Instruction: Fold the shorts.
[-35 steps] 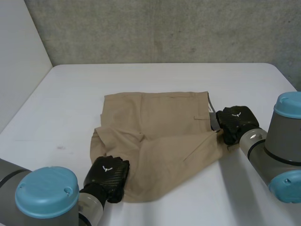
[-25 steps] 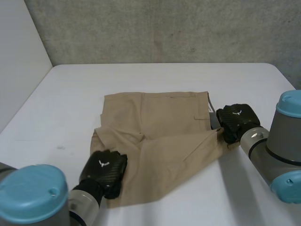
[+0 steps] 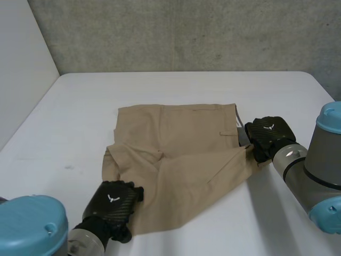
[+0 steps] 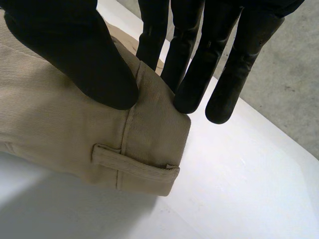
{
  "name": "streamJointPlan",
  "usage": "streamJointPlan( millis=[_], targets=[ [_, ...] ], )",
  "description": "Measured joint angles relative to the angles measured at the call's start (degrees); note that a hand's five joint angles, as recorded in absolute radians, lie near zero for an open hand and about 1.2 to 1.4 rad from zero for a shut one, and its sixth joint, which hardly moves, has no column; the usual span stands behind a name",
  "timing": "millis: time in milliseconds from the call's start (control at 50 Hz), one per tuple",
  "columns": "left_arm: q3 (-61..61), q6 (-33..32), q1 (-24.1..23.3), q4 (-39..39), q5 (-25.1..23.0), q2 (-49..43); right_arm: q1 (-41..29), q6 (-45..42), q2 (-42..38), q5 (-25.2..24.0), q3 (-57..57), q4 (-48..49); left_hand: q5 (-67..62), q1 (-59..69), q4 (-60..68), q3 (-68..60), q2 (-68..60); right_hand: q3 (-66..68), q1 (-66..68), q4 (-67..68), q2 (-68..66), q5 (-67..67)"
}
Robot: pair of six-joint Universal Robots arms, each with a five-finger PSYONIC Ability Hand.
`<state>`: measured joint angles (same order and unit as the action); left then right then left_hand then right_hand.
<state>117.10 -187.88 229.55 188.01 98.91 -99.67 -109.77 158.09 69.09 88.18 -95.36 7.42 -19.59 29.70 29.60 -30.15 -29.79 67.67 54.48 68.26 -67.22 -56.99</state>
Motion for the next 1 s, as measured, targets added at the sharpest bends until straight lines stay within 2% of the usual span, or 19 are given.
streamJointPlan(
  millis=[260,280,420,440,480,500,660,800,860,920,940,1000],
  targets=[
    [-0.5,-0.1,-0.1,3.9,0.1,-5.5,0.0,0.0,0.0,-0.3,-0.1,0.0,-9.0,9.8,9.3,-8.7,-9.2,0.0,0.0,0.0,0.0,0.0],
    [-0.6,-0.1,0.0,4.7,0.1,-5.9,0.0,0.0,0.0,-0.3,-0.1,0.0,-13.3,14.3,13.7,-13.3,-13.7,0.0,0.0,0.0,0.0,0.0],
    [-0.7,-0.1,0.1,6.7,0.1,-6.8,0.0,0.0,0.1,-0.3,-0.2,0.0,-21.9,23.0,22.5,-21.6,-22.3,0.0,0.0,0.0,0.0,0.0],
    [-0.7,-0.1,0.1,7.1,0.1,-7.0,0.0,0.0,0.1,-0.2,-0.2,0.1,-27.2,28.4,27.9,-27.8,-28.2,0.0,0.0,0.0,0.0,0.0],
    [-0.7,-0.2,0.1,7.4,0.1,-7.2,0.0,0.0,0.1,-0.2,-0.2,0.1,-29.8,31.0,30.4,-29.7,-30.7,0.0,0.0,0.0,0.0,0.0],
    [-0.7,-0.2,0.1,7.4,0.1,-7.2,0.0,0.0,0.1,-0.1,-0.2,0.1,-35.0,34.3,36.1,-35.2,-35.8,0.0,0.0,0.0,0.0,0.0],
    [-0.6,-1.4,0.3,7.4,0.3,-6.4,0.0,-0.2,0.2,-0.1,-0.2,-0.2,-35.6,34.3,38.6,-37.9,-38.6,0.0,0.0,0.0,0.0,0.0],
    [-0.6,-5.0,0.9,5.0,1.1,4.4,-0.3,-5.9,2.7,-0.1,-0.9,-4.8,-35.6,34.3,38.8,-38.0,-38.7,0.0,0.0,0.0,0.0,0.0],
    [-1.3,-6.7,1.6,1.2,1.3,14.4,-0.3,-12.4,6.4,0.1,-1.3,-10.7,-35.6,34.3,38.8,-38.0,-38.7,0.0,0.0,0.0,0.0,0.0],
    [-2.0,-7.1,2.1,-1.6,1.3,19.5,-0.2,-15.4,9.0,0.2,-1.5,-14.0,-35.6,34.3,38.8,-38.0,-38.7,0.0,0.0,0.0,0.0,0.0],
    [-3.0,-7.4,2.6,-4.8,1.1,24.1,-0.1,-17.9,11.5,0.2,-1.8,-16.9,-35.6,34.3,38.8,-38.0,-38.7,0.0,0.0,0.0,0.0,0.0],
    [-4.2,-7.4,2.9,-8.4,1.0,28.0,0.2,-20.5,14.9,0.1,-2.3,-20.5,-35.6,34.3,38.8,-38.0,-38.8,0.0,0.0,0.0,0.0,0.0]
  ],
)
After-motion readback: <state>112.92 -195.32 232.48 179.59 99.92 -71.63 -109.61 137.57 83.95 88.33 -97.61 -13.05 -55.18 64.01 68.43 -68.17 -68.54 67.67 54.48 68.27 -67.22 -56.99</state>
